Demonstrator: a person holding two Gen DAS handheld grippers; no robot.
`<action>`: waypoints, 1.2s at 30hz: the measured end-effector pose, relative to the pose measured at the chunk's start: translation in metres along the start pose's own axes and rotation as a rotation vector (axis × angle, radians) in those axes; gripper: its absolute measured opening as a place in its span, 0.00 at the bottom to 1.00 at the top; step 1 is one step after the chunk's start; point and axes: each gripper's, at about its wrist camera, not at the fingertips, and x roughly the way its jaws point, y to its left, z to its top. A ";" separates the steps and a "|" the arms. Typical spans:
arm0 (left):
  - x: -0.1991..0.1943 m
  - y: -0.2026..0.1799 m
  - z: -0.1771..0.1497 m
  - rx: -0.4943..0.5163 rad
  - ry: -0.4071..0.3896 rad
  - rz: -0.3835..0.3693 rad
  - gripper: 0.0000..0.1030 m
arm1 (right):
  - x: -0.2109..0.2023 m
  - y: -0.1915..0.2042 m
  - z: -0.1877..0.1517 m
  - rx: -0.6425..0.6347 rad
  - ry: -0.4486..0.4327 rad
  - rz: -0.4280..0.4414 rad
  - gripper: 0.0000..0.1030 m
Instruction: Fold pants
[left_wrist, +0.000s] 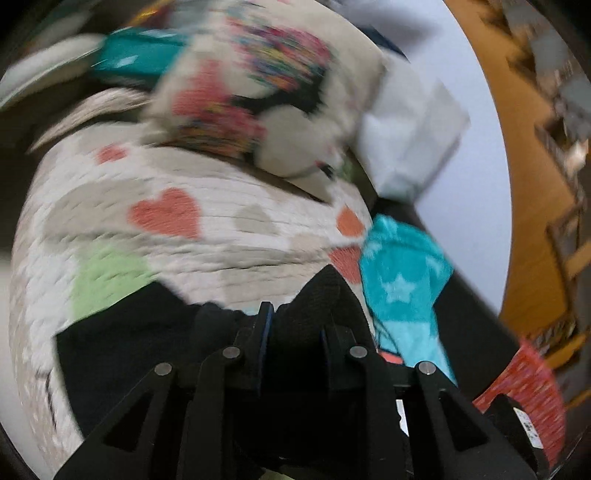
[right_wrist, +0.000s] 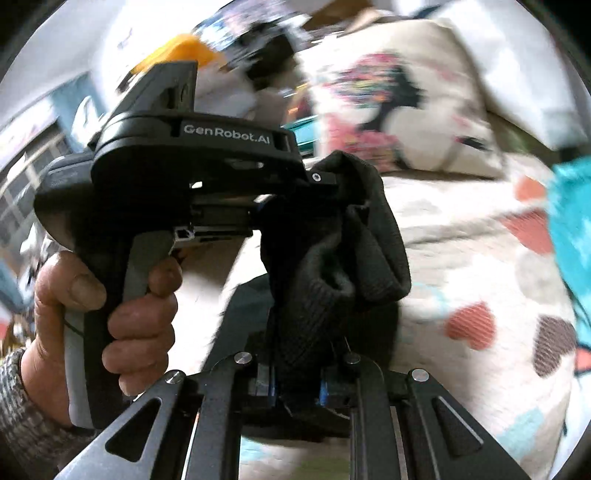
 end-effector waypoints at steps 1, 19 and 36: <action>-0.010 0.019 -0.003 -0.051 -0.017 -0.010 0.21 | 0.007 0.013 -0.001 -0.036 0.019 0.011 0.17; -0.066 0.178 -0.067 -0.590 -0.119 0.065 0.32 | 0.078 0.098 -0.062 -0.356 0.208 -0.012 0.71; -0.110 0.142 -0.071 -0.464 -0.221 0.208 0.37 | 0.015 0.037 -0.042 -0.133 0.160 -0.073 0.76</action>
